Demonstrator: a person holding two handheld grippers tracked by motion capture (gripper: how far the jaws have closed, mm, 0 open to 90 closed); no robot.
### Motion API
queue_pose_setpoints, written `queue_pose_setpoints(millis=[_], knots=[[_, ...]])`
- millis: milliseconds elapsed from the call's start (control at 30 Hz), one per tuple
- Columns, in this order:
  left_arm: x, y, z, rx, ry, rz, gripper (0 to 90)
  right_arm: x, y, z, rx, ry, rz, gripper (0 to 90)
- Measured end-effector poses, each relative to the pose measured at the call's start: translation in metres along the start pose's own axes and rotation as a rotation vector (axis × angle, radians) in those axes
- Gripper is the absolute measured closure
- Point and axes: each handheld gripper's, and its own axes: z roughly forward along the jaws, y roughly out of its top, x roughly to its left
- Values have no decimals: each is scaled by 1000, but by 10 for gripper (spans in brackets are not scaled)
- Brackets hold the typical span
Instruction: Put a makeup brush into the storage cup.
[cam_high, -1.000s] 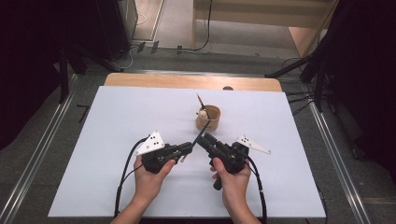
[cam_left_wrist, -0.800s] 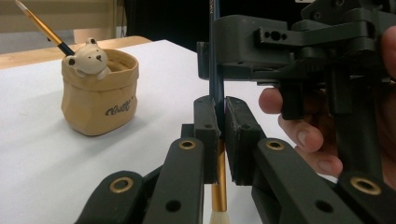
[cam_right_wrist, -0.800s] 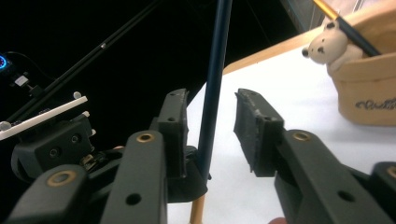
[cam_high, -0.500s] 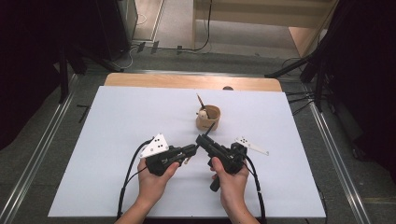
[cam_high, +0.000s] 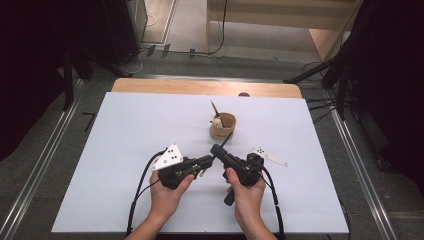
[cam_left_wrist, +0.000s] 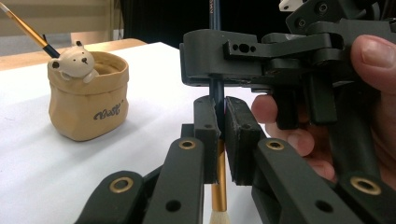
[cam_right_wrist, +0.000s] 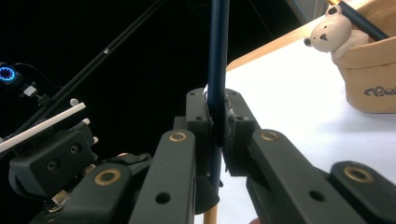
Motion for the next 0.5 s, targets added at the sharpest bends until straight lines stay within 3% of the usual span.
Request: queue_pose_setpoints(millis=[367,500], knots=[[3,-1,-2,0,-3,-13,804,0,6,-6,-30,-36,-60,848],[8,0,-7,-4,10,-15,780,0,12,-10,-47,-73,-128,848]])
